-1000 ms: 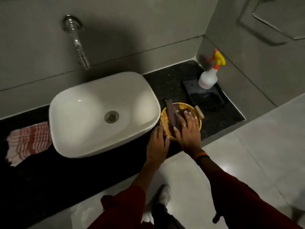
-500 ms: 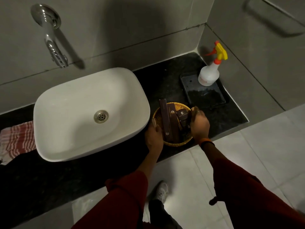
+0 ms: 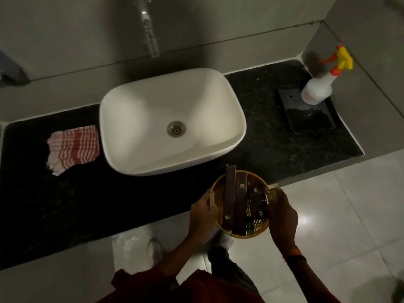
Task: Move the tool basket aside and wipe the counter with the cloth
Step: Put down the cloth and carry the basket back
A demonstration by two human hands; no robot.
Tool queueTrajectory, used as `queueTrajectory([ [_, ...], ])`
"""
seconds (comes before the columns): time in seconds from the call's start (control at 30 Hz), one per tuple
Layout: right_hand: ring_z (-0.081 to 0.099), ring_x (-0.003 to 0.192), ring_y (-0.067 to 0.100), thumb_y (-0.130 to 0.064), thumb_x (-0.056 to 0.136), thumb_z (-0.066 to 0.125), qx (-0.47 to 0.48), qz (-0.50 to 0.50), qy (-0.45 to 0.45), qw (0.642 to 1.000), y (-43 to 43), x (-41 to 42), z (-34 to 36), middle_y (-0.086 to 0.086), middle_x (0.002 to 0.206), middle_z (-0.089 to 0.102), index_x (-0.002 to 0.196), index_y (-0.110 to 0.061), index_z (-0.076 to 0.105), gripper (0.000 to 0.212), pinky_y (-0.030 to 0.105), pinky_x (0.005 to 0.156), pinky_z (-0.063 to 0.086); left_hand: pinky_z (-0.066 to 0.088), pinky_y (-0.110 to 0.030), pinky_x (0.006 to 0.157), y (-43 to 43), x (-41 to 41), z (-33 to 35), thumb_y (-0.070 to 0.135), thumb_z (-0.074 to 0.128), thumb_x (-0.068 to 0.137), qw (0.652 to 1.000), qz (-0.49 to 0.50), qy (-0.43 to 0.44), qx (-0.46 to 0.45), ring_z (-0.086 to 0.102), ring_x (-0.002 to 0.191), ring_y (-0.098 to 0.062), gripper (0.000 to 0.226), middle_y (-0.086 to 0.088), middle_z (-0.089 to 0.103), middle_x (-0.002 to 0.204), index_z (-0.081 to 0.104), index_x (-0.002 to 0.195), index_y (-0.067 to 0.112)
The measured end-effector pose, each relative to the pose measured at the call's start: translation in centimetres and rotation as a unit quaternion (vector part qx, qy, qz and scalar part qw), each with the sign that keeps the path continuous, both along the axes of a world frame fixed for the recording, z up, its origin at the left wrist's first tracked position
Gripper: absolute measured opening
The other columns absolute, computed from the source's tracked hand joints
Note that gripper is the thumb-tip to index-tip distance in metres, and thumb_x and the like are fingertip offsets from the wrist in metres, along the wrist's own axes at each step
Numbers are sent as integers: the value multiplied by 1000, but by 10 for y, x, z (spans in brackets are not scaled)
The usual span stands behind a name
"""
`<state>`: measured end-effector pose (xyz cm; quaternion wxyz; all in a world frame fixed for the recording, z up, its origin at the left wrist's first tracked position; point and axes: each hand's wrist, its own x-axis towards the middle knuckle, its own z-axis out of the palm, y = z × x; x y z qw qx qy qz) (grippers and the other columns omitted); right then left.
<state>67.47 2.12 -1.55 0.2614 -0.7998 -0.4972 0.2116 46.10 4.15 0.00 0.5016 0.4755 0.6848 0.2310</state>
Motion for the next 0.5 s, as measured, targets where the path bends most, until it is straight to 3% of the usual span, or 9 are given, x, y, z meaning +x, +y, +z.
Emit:
queueTrajectory([
  [0.13, 69, 66, 20, -53, 91, 31, 21, 66, 25, 997, -27, -95, 10, 8, 86, 73, 122, -14, 57, 56, 38, 61, 59, 56, -16, 62, -41, -98, 0, 14, 63, 90, 998, 52, 2, -21, 66, 75, -6, 26, 12, 64, 80, 60, 103, 36],
  [0.2, 70, 71, 25, -55, 88, 33, 16, 100, 31, 994, -33, -149, 10, 11, 92, 75, 129, -9, 55, 65, 42, 67, 60, 54, -13, 60, -60, -155, 5, 11, 65, 89, 997, 73, 7, -16, 65, 73, 0, 33, 19, 62, 81, 56, 106, 39],
  [0.27, 70, 72, 22, -45, 96, 44, 7, 127, 50, 991, -33, -206, 6, 9, 94, 75, 132, -11, 54, 51, 38, 69, 59, 52, -8, 60, -75, -214, 14, 10, 68, 88, 995, 101, 13, -4, 64, 74, 9, 32, 21, 62, 84, 60, 112, 31],
  [0.33, 68, 76, 15, -29, 102, 48, 1, 150, 92, 984, -26, -264, 3, 2, 95, 73, 132, -15, 53, 34, 33, 70, 56, 50, -5, 60, -82, -272, 19, 10, 69, 87, 991, 132, 31, 13, 65, 75, 8, 28, 19, 64, 83, 63, 108, 28],
  [0.4, 68, 80, 10, -37, 103, 40, 11, 188, 111, 976, -15, -321, 1, -5, 94, 71, 128, -19, 54, 34, 30, 73, 56, 54, -11, 61, -82, -328, 20, 12, 70, 85, 986, 152, 62, 20, 67, 78, -2, 28, 15, 66, 84, 64, 106, 30],
  [0.5, 71, 89, 19, -42, 102, 35, 7, 200, 118, 973, 6, -392, -4, 3, 99, 73, 126, -16, 55, 41, 41, 81, 58, 59, -32, 75, -74, -398, 18, 9, 68, 82, 979, 175, 103, 23, 69, 88, -20, 36, -4, 72, 97, 66, 116, 19],
])
